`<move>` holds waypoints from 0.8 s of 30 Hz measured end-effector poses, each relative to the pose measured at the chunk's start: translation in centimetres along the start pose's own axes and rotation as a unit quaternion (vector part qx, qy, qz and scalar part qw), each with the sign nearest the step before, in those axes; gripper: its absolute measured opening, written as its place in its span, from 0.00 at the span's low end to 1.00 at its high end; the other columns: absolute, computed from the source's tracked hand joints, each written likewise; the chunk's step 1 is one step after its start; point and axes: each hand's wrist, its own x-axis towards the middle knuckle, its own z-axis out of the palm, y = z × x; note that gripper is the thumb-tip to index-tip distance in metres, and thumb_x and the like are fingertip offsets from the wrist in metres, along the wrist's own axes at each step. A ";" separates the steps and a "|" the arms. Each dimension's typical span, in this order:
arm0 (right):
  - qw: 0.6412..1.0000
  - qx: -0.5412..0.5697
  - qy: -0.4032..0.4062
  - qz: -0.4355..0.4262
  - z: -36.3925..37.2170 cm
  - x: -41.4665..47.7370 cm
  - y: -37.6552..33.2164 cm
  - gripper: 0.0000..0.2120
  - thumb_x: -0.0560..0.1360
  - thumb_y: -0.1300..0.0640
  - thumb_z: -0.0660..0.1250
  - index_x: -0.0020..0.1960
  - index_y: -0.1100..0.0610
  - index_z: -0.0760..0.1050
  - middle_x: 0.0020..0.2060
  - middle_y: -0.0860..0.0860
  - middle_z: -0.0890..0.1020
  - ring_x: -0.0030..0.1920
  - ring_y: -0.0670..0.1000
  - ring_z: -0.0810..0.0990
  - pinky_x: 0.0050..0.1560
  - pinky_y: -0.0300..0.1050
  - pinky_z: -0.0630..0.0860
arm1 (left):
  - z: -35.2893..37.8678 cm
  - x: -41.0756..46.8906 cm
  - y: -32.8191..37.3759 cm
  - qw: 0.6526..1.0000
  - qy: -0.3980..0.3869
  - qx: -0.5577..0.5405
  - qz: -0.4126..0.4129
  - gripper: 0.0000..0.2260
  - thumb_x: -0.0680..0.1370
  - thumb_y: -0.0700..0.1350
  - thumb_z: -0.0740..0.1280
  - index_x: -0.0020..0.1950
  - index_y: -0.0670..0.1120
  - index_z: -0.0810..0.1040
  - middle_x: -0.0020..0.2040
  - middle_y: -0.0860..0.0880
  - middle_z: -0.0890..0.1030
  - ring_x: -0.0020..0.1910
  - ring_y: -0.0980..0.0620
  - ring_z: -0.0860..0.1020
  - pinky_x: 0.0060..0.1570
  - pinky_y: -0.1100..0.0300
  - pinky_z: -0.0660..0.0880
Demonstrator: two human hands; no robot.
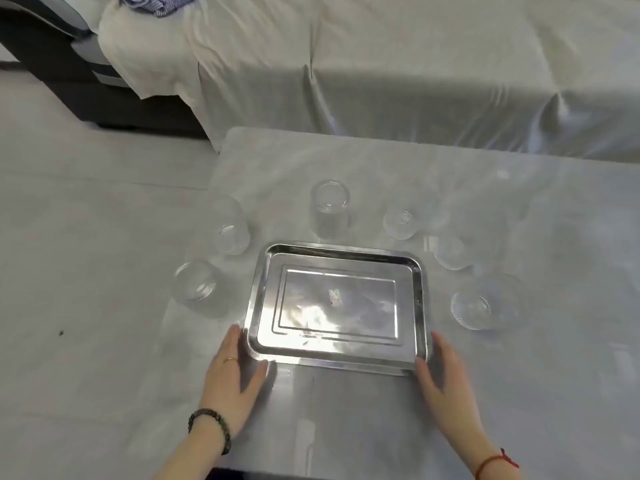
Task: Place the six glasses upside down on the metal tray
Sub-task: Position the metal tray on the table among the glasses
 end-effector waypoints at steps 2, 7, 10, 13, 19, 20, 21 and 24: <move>0.998 -0.014 0.041 -0.047 1.9 1.1 1.1 0.27 0.71 0.46 0.61 0.67 0.53 0.63 0.58 0.56 0.76 0.60 0.57 0.72 0.63 0.53 0.68 | 1.7 1.6 -2.2 0.999 0.026 0.008 0.021 0.18 0.72 0.52 0.64 0.59 0.56 0.62 0.55 0.57 0.73 0.57 0.49 0.72 0.64 0.51 0.67; 0.977 -0.083 0.157 -0.118 5.2 2.9 4.1 0.31 0.69 0.43 0.51 0.69 0.56 0.62 0.67 0.57 0.72 0.68 0.53 0.64 0.68 0.45 0.50 | 5.0 3.7 -7.4 0.985 0.123 0.087 0.086 0.35 0.71 0.66 0.48 0.72 0.52 0.43 0.74 0.52 0.57 0.74 0.50 0.55 0.73 0.62 0.42; 0.971 -0.082 0.176 -0.137 5.8 3.4 4.7 0.35 0.66 0.42 0.49 0.69 0.60 0.61 0.65 0.58 0.73 0.66 0.59 0.70 0.69 0.48 0.52 | 5.4 4.0 -8.0 0.971 0.157 0.110 0.143 0.45 0.63 0.75 0.37 0.72 0.49 0.45 0.70 0.58 0.54 0.69 0.59 0.55 0.64 0.78 0.34; 0.965 -0.103 0.187 -0.152 6.2 3.7 4.9 0.37 0.65 0.41 0.47 0.68 0.61 0.62 0.63 0.59 0.75 0.63 0.57 0.73 0.67 0.60 0.61 | 5.5 4.2 -8.3 0.972 0.150 0.112 0.139 0.47 0.57 0.77 0.31 0.69 0.52 0.39 0.68 0.60 0.48 0.68 0.64 0.50 0.59 0.81 0.29; 0.963 -0.126 0.192 -0.144 6.5 3.4 4.9 0.38 0.66 0.41 0.43 0.70 0.61 0.60 0.67 0.57 0.71 0.66 0.60 0.70 0.69 0.57 0.57 | 5.4 4.0 -7.7 0.972 0.131 0.133 0.139 0.34 0.74 0.63 0.48 0.71 0.49 0.35 0.74 0.56 0.46 0.67 0.66 0.44 0.69 0.66 0.35; 0.962 -0.128 0.192 -0.143 6.6 3.4 4.9 0.38 0.66 0.41 0.42 0.69 0.61 0.60 0.66 0.58 0.72 0.65 0.60 0.71 0.69 0.56 0.57 | 5.4 3.8 -7.5 0.973 0.131 0.136 0.135 0.34 0.75 0.60 0.50 0.71 0.47 0.36 0.75 0.54 0.46 0.67 0.66 0.44 0.69 0.64 0.36; 0.963 -0.130 0.190 -0.141 6.5 3.5 4.9 0.38 0.66 0.42 0.42 0.69 0.61 0.60 0.66 0.58 0.72 0.64 0.60 0.72 0.68 0.56 0.57 | 5.3 3.8 -7.4 0.973 0.129 0.140 0.132 0.33 0.76 0.58 0.51 0.72 0.46 0.36 0.76 0.52 0.46 0.67 0.65 0.44 0.69 0.64 0.36; 0.965 -0.117 0.186 -0.145 6.4 3.5 5.0 0.33 0.69 0.44 0.48 0.69 0.61 0.61 0.66 0.57 0.72 0.64 0.59 0.72 0.69 0.58 0.59 | 5.3 3.5 -7.1 0.973 0.122 0.133 0.142 0.41 0.69 0.70 0.43 0.73 0.46 0.39 0.76 0.51 0.48 0.73 0.59 0.48 0.70 0.62 0.36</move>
